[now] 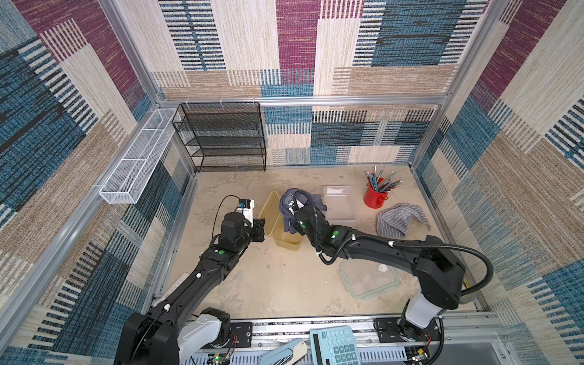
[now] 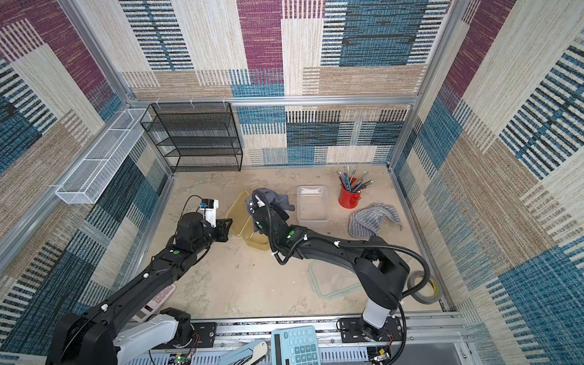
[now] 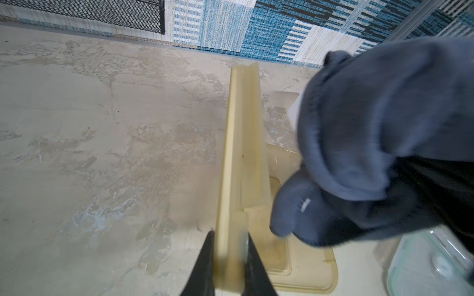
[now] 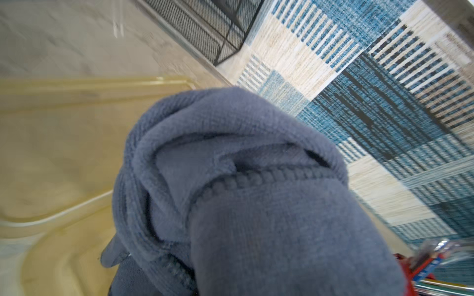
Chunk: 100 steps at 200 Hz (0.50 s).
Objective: Wipe the insides of the lunch boxes
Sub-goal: Pick up the cleaning item at the center of the board.
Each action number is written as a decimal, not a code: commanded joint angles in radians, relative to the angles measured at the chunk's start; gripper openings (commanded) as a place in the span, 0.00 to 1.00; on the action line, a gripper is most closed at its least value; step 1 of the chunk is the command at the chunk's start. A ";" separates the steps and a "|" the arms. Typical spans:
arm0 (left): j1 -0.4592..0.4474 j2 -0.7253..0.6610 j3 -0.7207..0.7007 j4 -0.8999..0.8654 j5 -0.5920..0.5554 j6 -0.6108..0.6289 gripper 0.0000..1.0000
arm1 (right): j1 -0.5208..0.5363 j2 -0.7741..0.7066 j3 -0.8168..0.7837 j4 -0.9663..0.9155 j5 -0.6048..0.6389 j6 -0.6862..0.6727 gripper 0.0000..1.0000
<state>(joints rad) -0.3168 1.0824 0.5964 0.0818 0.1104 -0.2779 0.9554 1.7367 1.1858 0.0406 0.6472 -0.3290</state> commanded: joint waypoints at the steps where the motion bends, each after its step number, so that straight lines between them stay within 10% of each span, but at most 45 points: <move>1: -0.005 -0.007 -0.003 0.046 0.022 0.037 0.09 | -0.013 0.060 0.018 0.112 0.120 -0.228 0.00; 100: -0.016 0.035 -0.025 0.141 -0.001 -0.044 0.06 | -0.023 0.208 0.000 0.020 -0.088 -0.357 0.02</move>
<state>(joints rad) -0.3321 1.0996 0.5610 0.1513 0.1097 -0.2878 0.9318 1.9247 1.1687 0.1162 0.6384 -0.6662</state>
